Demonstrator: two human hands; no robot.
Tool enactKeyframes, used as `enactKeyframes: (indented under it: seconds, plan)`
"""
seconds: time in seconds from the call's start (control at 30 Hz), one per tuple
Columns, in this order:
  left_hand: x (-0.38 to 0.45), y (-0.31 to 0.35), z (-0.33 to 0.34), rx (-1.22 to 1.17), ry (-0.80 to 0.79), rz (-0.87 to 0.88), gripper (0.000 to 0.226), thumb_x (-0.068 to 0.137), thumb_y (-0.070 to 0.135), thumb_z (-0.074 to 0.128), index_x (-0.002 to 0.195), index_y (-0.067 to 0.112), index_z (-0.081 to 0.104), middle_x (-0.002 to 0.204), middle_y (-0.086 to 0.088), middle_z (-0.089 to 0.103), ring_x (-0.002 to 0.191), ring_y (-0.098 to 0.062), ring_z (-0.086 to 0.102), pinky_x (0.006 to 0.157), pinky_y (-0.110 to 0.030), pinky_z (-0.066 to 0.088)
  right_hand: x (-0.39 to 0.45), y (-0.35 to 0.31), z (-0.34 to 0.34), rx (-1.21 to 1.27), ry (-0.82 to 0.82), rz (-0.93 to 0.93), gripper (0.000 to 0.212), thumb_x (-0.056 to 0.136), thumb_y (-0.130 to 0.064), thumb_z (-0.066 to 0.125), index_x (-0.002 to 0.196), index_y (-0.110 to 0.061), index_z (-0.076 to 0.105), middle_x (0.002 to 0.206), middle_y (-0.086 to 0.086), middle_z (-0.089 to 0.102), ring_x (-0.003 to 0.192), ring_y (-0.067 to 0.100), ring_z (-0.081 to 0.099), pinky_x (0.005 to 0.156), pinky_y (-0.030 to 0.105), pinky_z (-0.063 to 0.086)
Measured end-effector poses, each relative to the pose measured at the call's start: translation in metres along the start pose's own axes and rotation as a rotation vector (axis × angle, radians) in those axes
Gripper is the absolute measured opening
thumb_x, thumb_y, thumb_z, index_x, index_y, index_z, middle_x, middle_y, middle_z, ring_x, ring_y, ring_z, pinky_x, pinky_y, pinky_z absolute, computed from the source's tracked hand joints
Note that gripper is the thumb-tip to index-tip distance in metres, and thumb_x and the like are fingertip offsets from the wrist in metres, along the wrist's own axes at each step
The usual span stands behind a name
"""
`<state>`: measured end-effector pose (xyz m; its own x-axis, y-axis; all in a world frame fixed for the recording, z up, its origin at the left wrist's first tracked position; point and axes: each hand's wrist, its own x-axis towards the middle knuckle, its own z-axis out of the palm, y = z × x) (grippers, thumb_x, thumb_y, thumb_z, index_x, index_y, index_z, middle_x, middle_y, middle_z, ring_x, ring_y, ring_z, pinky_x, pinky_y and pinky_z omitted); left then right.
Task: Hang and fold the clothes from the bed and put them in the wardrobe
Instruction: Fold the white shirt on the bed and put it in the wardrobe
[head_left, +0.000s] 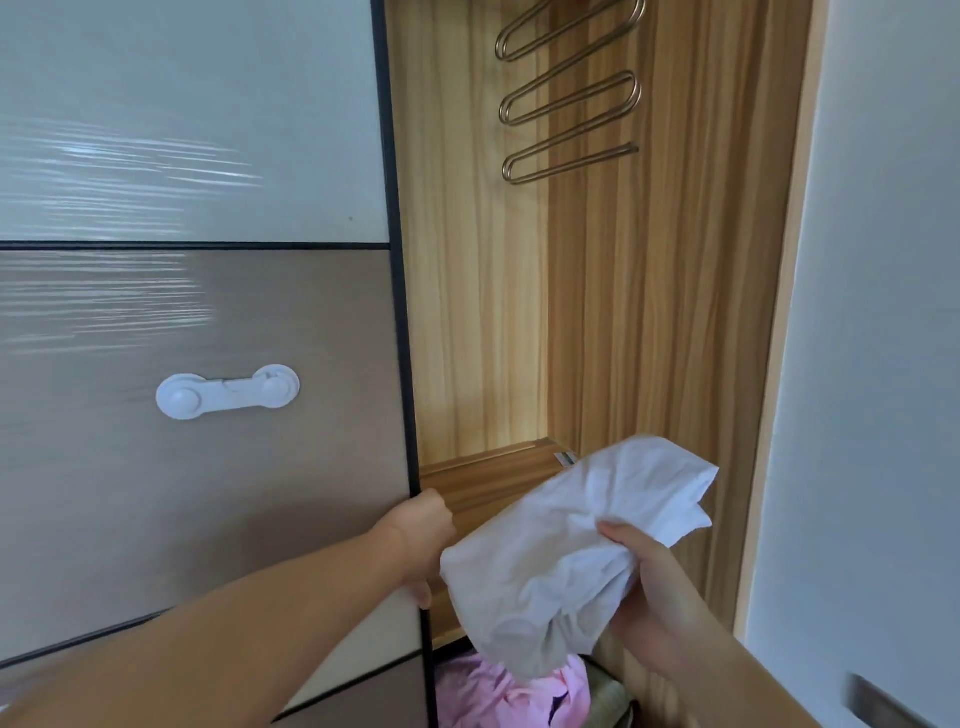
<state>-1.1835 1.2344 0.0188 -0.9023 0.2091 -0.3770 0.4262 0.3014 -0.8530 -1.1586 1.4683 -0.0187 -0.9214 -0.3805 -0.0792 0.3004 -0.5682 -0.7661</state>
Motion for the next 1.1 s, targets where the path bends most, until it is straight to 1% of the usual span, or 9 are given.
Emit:
enactKeyframes:
  seconds: [0.17,0.33,0.47,0.53,0.67,0.77,0.9,1.0,1.1]
  plan:
    - [-0.038,0.006,0.032,-0.052,0.007,-0.033,0.059,0.091,0.065,0.045,0.102,0.011,0.066,0.097,-0.004,0.067,0.088,-0.022,0.061,0.074,-0.032,0.039,-0.003,0.017,0.011,0.011,-0.079,0.088,0.050,0.076,-0.022,0.071,0.119,0.002,0.064,0.119,0.025,0.065,0.108,0.041,0.064,0.100,0.053,0.046]
    - [-0.073,0.012,0.053,-0.136,-0.093,-0.099,0.064,0.097,0.062,0.037,0.107,0.007,0.068,0.104,-0.009,0.069,0.092,-0.025,0.061,0.079,-0.036,0.033,-0.013,0.018,0.006,0.065,-0.127,0.130,0.053,0.073,-0.018,0.074,0.121,0.000,0.062,0.117,0.021,0.067,0.105,0.038,0.066,0.079,0.047,0.057]
    - [-0.099,0.007,0.052,-0.254,-0.110,-0.243,0.073,0.097,0.066,0.019,0.106,0.014,0.070,0.102,-0.005,0.070,0.101,-0.026,0.061,0.115,-0.051,0.012,-0.022,0.020,-0.002,0.058,-0.144,0.113,0.052,0.076,-0.019,0.071,0.123,-0.001,0.060,0.118,0.020,0.067,0.106,0.037,0.066,0.076,0.045,0.057]
    - [-0.103,0.005,0.041,-0.654,-0.006,-0.406,0.074,0.095,0.069,0.014,0.105,0.022,0.069,0.103,0.001,0.070,0.099,-0.019,0.061,0.115,-0.047,0.024,-0.022,0.024,0.001,0.073,-0.131,0.087,0.054,0.076,-0.018,0.071,0.126,-0.002,0.058,0.119,0.020,0.067,0.107,0.038,0.065,0.083,0.048,0.056]
    - [-0.094,0.023,-0.004,-1.940,0.247,-0.654,0.084,0.076,0.087,0.037,0.128,0.026,0.063,0.124,0.008,0.064,0.106,-0.010,0.061,0.091,-0.026,0.045,-0.011,0.031,0.012,0.135,-0.105,-0.014,0.060,0.080,-0.014,0.066,0.137,-0.007,0.049,0.126,0.019,0.063,0.114,0.037,0.061,0.094,0.050,0.050]
    - [-0.078,0.053,-0.022,-2.595,0.279,-0.540,0.088,0.063,0.080,0.067,0.132,0.027,0.053,0.119,-0.001,0.066,0.103,-0.019,0.067,0.088,-0.041,0.056,0.002,0.030,0.019,0.188,-0.119,-0.082,0.057,0.086,-0.014,0.061,0.140,-0.010,0.045,0.131,0.018,0.060,0.118,0.037,0.059,0.093,0.049,0.049]
    - [-0.056,0.077,-0.009,-3.080,0.197,-0.469,0.086,0.057,0.066,0.082,0.130,0.031,0.052,0.127,-0.005,0.064,0.112,-0.029,0.064,0.089,-0.054,0.053,0.032,0.035,0.019,0.212,-0.056,-0.098,0.055,0.087,-0.016,0.062,0.139,-0.011,0.047,0.130,0.015,0.062,0.115,0.033,0.062,0.085,0.044,0.053]
    - [-0.034,0.081,0.006,-3.232,0.180,-0.250,0.053,0.069,0.048,0.078,0.110,0.014,0.075,0.114,-0.013,0.071,0.098,-0.027,0.070,0.084,-0.046,0.058,0.057,0.045,0.020,0.135,-0.082,-0.038,0.049,0.089,-0.020,0.060,0.135,-0.006,0.051,0.124,0.018,0.065,0.111,0.035,0.064,0.084,0.046,0.052]
    - [-0.007,0.072,0.033,-3.243,0.279,-0.394,0.044,0.070,0.021,0.079,0.110,0.004,0.070,0.094,-0.013,0.073,0.073,-0.020,0.071,0.059,-0.031,0.060,0.087,0.050,0.018,0.067,-0.085,0.000,0.052,0.087,-0.033,0.063,0.131,-0.005,0.055,0.123,0.019,0.065,0.111,0.038,0.063,0.093,0.053,0.049]
